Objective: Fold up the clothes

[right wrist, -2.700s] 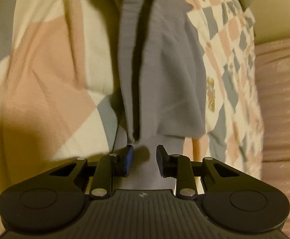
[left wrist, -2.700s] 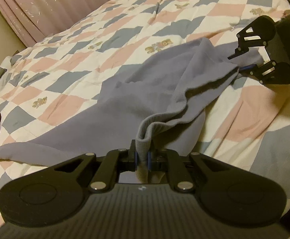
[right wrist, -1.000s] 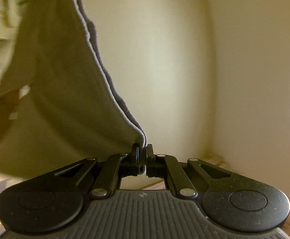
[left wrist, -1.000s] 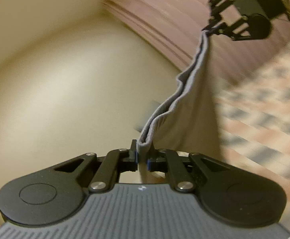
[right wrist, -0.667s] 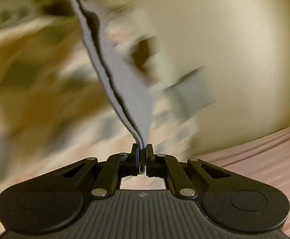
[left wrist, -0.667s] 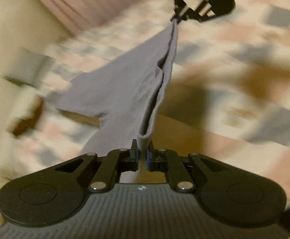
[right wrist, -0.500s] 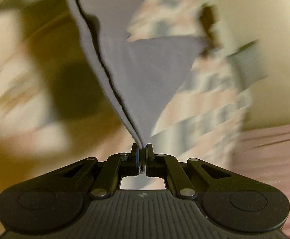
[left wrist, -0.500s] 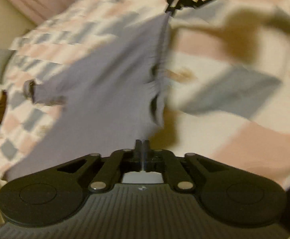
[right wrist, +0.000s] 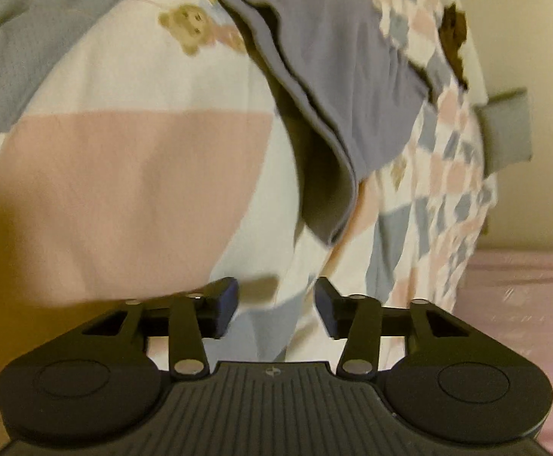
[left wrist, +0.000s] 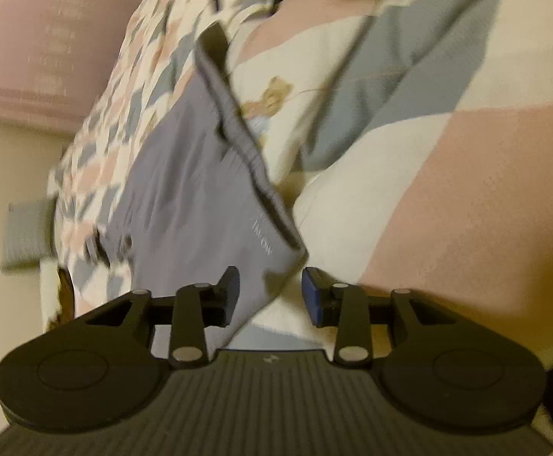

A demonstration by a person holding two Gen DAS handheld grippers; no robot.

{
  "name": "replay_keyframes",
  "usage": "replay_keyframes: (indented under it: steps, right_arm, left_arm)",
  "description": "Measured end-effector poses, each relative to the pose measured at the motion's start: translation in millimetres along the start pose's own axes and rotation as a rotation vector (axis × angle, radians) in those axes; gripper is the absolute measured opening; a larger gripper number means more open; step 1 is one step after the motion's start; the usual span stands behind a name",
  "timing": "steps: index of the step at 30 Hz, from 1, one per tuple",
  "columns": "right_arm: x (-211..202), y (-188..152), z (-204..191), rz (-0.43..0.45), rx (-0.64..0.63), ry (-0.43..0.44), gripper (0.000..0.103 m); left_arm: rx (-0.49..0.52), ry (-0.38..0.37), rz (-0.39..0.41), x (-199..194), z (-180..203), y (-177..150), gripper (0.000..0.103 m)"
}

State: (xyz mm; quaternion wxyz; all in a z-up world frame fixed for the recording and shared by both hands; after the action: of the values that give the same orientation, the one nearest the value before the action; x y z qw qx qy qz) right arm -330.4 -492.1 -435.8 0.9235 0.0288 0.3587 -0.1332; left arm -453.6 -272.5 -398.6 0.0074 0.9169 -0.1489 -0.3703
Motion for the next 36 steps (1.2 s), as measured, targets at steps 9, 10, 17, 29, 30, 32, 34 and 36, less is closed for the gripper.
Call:
replay_keyframes:
  steps: [9,10,17,29,30,32,34,36]
  right_arm:
    - [1,4,4,0.079,0.031,-0.065,0.073]
    - [-3,4,2,0.088,0.025,-0.068,0.073]
    - [6,26,7,0.130,0.011,-0.062,0.024]
    - [-71,-21,8,0.151,-0.139,-0.059,0.004]
    - [-77,-27,5,0.141,-0.149,-0.052,0.004]
    - [-89,-40,-6,0.126,-0.167,-0.018,0.004]
    - [-102,-51,-24,0.111,-0.184,0.017,0.004]
    - [-115,-60,-44,0.095,-0.194,0.051,0.004]
  left_arm:
    - [0.089,0.047,0.032,35,12,-9,0.041]
    - [0.079,0.048,0.032,39,9,-9,0.041]
    - [-0.022,-0.029,0.052,37,-25,-11,0.005]
    - [-0.027,-0.273,0.293,-74,-55,31,0.003]
    - [-0.015,-0.295,0.310,-82,-50,37,0.003]
    - [0.010,-0.331,0.341,-96,-34,48,0.003]
    - [0.020,-0.370,0.365,-108,-20,58,0.003]
    - [0.036,-0.405,0.386,-119,-5,67,0.003]
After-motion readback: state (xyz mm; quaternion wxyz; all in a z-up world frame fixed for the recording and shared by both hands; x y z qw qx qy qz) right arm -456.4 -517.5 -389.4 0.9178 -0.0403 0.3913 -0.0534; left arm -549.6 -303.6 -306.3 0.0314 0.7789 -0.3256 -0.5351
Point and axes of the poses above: each gripper's, at about its wrist camera, not at the fingertips, and x roughly the way its jaws point, z to its right, y to its top, the point moved 3 cm from there along x, roughly the way its jaws point, and after that the axes turned 4 degrees about -x, right-handed, at the moved point
